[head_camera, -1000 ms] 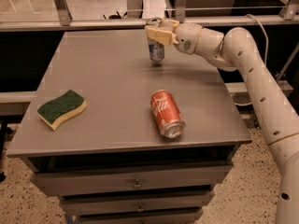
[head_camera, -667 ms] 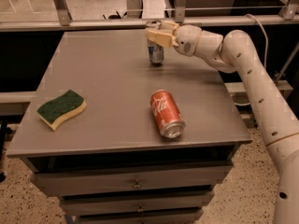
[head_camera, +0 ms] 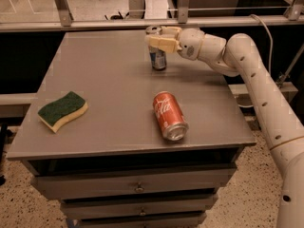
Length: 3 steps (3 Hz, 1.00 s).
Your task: Pick redbull can
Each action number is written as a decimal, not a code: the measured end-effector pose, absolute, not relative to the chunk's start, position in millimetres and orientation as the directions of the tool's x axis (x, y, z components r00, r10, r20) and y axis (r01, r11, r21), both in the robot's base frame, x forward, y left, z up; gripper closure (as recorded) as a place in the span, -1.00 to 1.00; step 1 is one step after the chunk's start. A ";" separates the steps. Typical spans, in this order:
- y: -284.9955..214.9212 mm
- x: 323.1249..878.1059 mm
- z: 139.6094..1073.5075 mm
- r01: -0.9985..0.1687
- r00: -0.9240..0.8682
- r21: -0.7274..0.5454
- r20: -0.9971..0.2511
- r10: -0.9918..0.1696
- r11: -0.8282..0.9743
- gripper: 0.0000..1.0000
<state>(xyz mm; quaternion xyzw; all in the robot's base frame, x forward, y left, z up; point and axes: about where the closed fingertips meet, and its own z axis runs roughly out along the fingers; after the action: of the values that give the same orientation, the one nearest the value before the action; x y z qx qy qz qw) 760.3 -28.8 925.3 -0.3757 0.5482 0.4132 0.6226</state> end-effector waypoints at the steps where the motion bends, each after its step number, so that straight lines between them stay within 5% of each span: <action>1: -30.4 758.9 922.8 -0.926 0.051 -0.008 -0.993 0.103 0.377 -1.00; 3: -65.8 742.8 927.3 -0.898 0.045 -0.019 -0.998 0.049 0.440 -1.00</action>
Offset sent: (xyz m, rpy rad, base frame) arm -0.0125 -0.0306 -0.0048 -0.0091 0.0146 -0.0553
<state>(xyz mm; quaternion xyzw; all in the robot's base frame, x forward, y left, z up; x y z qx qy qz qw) 742.8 -65.8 927.3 -0.3679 0.5767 0.3806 0.6222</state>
